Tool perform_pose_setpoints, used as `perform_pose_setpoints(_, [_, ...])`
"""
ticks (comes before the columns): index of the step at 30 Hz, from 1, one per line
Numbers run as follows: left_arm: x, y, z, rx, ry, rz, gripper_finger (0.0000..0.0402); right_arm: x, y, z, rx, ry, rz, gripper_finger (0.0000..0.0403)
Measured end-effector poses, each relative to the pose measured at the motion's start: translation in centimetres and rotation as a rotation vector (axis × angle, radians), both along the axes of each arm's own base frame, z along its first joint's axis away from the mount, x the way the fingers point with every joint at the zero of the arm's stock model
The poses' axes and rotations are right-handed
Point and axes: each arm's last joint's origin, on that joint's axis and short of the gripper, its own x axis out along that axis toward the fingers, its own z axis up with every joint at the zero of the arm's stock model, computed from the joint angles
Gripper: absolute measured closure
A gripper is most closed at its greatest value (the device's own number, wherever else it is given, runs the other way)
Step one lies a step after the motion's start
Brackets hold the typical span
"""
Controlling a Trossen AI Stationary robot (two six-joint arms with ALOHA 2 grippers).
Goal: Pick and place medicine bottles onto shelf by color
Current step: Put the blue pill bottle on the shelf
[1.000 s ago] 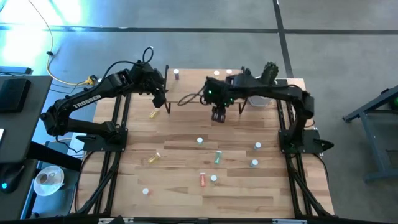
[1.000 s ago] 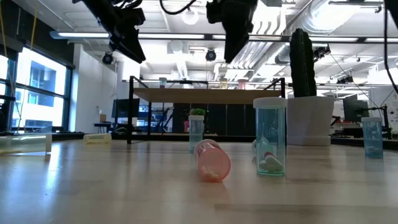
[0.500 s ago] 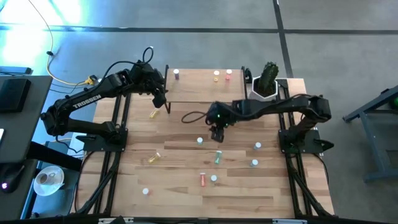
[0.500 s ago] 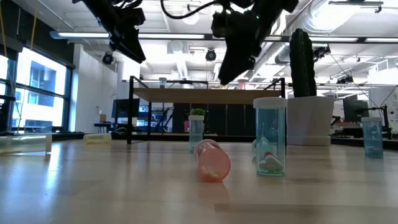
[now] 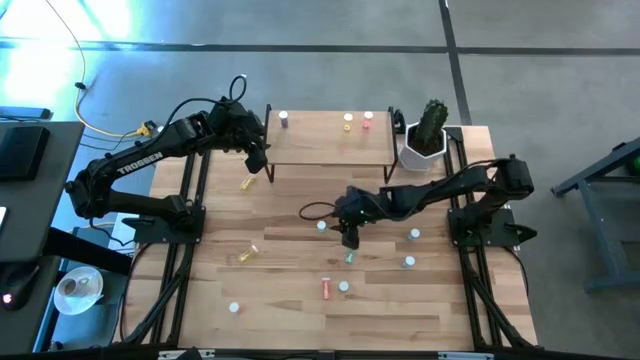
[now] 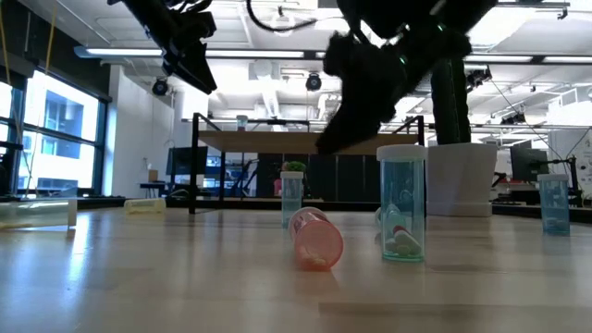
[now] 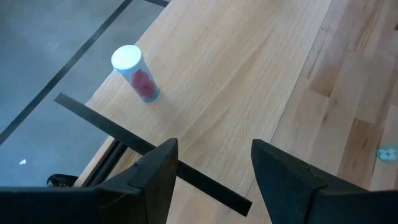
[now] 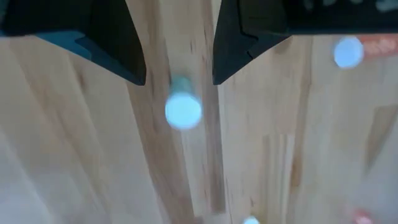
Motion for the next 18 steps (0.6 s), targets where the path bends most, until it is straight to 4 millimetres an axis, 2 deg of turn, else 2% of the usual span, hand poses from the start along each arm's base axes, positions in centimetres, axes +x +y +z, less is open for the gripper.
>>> perform_pose_setpoints(5, [0.0, 0.0, 0.0, 0.001, -0.001, 0.0, 0.0206, -0.8, 0.2, -1.5, -0.006, -0.063, -0.035, 0.0226])
perform_pose_setpoints(11, [0.0, 0.0, 0.0, 0.002, -0.003, 0.001, 0.0206, -1.1, 0.2, -2.4, -0.017, -0.123, -0.049, 0.0226])
perform_pose_setpoints(18, [0.0, 0.0, 0.0, 0.002, -0.004, 0.001, 0.0206, -0.3, 0.4, -4.3, -0.017, -0.109, -0.045, 0.0226])
